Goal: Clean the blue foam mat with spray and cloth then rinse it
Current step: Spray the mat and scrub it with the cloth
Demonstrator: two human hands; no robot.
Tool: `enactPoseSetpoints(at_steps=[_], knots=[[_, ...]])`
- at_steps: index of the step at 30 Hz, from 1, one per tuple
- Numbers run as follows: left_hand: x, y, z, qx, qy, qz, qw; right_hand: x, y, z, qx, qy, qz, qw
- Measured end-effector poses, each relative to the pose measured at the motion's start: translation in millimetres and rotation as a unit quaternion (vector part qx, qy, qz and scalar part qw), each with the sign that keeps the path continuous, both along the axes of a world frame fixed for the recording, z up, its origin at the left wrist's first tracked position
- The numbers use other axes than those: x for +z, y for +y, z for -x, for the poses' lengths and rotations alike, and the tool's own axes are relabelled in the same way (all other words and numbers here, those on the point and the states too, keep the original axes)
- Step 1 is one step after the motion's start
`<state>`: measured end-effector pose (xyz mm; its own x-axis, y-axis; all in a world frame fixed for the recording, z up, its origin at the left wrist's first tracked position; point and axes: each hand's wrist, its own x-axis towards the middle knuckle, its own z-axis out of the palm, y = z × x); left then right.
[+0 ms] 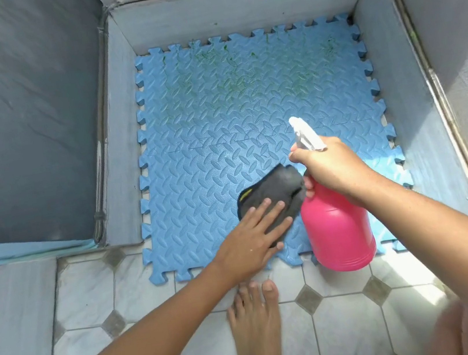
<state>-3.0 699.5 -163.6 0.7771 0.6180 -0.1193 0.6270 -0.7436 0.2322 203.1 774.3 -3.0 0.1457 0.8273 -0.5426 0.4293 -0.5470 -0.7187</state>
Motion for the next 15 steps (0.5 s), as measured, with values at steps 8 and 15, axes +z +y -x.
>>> enactPoseSetpoints(at_steps=[8,15], knots=[[11,46,24,0.295,0.077,0.008,0.952,-8,10,10,0.008,0.007,0.014,1.0],[24,126,92,0.524,0.106,0.028,0.845,-10,25,28,0.056,0.006,0.057,0.997]])
